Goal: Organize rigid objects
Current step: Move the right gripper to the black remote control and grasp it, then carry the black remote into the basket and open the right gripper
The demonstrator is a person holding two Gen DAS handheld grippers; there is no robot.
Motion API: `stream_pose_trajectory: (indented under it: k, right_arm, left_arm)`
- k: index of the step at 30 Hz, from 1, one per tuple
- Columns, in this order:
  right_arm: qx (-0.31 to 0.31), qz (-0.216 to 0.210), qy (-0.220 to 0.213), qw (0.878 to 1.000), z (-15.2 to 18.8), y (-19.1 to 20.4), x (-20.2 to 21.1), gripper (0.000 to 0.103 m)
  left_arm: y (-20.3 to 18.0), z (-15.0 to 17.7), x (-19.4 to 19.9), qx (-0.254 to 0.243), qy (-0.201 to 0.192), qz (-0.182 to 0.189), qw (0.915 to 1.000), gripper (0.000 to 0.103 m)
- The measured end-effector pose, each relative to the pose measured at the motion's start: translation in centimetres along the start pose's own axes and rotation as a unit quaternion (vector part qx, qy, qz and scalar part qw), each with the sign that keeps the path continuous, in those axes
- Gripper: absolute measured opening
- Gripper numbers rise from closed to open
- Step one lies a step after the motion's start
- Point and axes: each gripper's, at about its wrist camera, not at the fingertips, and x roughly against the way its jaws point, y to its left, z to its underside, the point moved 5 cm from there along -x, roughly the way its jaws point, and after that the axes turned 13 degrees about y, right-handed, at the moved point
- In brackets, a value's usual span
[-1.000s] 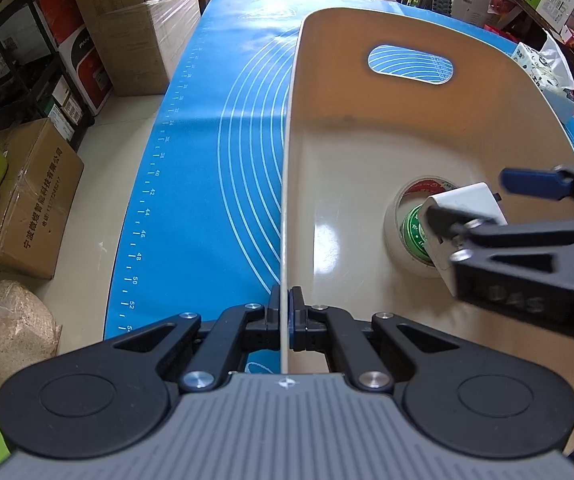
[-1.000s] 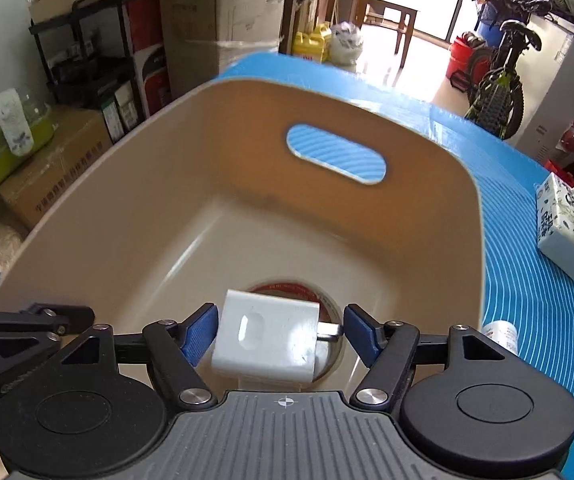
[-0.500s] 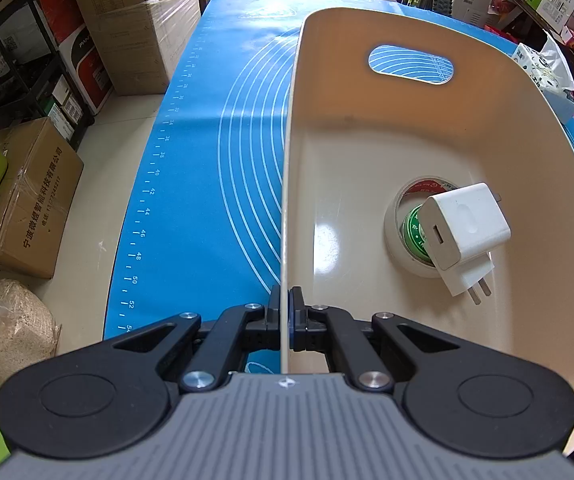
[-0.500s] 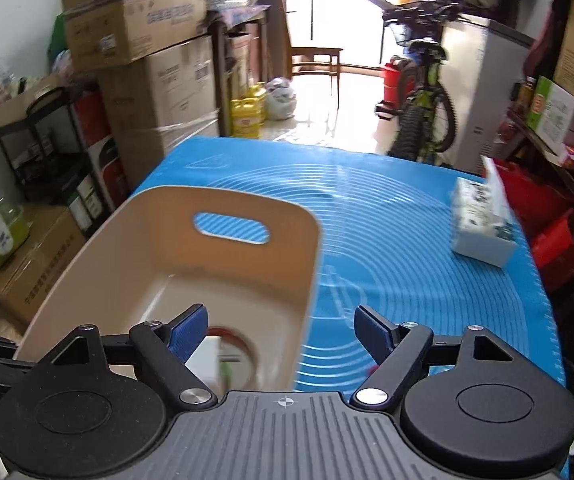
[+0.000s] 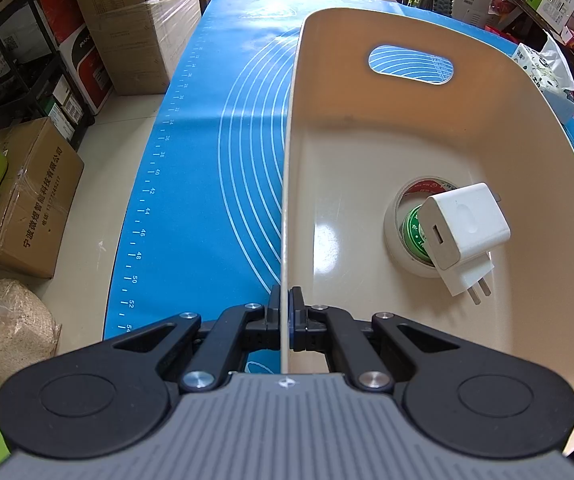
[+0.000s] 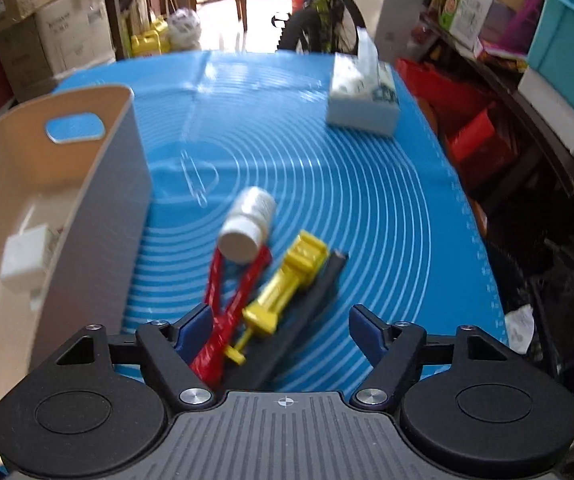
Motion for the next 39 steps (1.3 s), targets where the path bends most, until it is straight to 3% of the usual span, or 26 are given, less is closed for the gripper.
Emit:
stream_pose_trajectory:
  k: [12, 17, 23, 26, 35, 39]
  right_arm:
    - [-0.009, -0.003, 0.045, 0.999, 0.3, -0.8, -2.9, 0.07]
    - [-0.032, -0.019, 0.082, 0.996, 0.8, -1.2, -4.5, 0.056]
    - [-0.054, -0.032, 0.073, 0.995, 0.8, -1.7, -4.4, 0.051]
    - [-0.047, -0.032, 0.057, 0.997, 0.5, -1.4, -3.8, 0.042]
    - [-0.038, -0.031, 0.071, 0.996, 0.0, -0.8, -5.3, 0.041]
    - [-0.05, -0.032, 0.064, 0.996, 0.3, -1.3, -5.1, 0.033]
  left_arm:
    - [-0.1, 0.0, -0.1, 0.0, 0.0, -0.002, 1.0, 0.004]
    - [-0.1, 0.0, -0.1, 0.0, 0.0, -0.002, 1.0, 0.004]
    - [-0.1, 0.0, -0.1, 0.0, 0.0, -0.002, 1.0, 0.004]
    - [-0.1, 0.0, -0.1, 0.0, 0.0, -0.002, 1.0, 0.004]
    - [-0.1, 0.0, -0.1, 0.0, 0.0, -0.002, 1.0, 0.004]
    - [-0.1, 0.0, -0.1, 0.0, 0.0, -0.002, 1.0, 0.004]
